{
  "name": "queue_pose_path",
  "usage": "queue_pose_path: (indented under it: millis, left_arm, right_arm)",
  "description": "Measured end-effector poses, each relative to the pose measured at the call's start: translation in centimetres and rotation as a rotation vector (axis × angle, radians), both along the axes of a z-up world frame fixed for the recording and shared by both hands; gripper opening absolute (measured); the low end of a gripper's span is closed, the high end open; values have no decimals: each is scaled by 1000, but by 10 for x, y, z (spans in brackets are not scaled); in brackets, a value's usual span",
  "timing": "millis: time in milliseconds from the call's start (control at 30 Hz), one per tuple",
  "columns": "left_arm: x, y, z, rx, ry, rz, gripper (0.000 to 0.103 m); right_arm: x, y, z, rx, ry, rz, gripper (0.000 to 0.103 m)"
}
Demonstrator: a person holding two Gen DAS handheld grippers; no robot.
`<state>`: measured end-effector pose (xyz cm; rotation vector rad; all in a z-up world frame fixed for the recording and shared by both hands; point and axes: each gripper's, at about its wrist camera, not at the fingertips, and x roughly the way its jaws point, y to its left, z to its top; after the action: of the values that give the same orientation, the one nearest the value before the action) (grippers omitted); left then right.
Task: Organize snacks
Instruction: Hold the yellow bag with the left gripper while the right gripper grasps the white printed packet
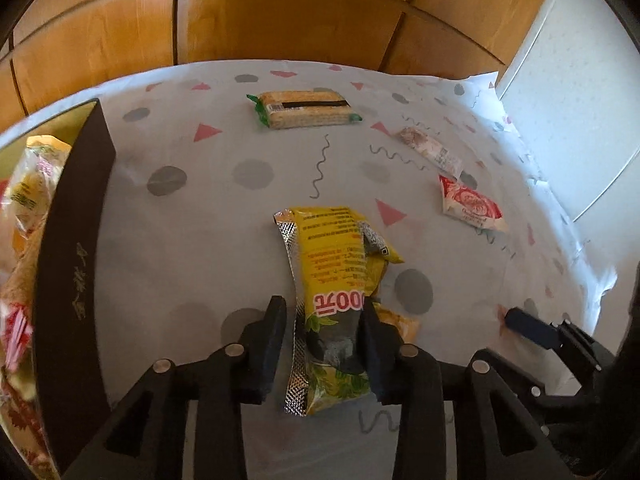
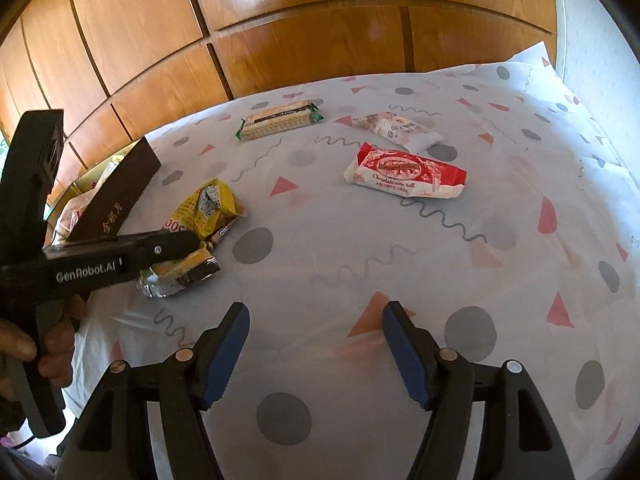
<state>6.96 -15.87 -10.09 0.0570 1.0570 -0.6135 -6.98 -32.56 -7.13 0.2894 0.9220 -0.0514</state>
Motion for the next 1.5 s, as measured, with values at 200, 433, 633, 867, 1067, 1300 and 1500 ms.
queue_pose_path:
  millis: [200,433,633,867,1067,1300,1500]
  left_arm:
    - [-1,-17,2,83,-80,-43,46]
    - [-5,-7,-1,34,-106,-52,35]
    - [-6,-4,-3,-2,-108,-40,35]
    - [-7,-1,-3,-14,-109,-31,36]
    - [-7,-1,-3,-24,-104,-28,37]
    - [-7,2,-4,-39,-99,-24,37]
    - [-7,3,-3,-47,-96,-21,37]
  right_arm:
    - [3,0,3,-12,52,32,70]
    - [10,-26,22,-44,30,29,57]
    - [46,-54,38,-113,5,36,57]
    - [115,-81,34,-150,43,60,57]
    - [172,-90,15,-184,128,127,57]
    - [202,-87,-11,-258,212,198,57]
    - [199,-76,0,-281,160,193,33]
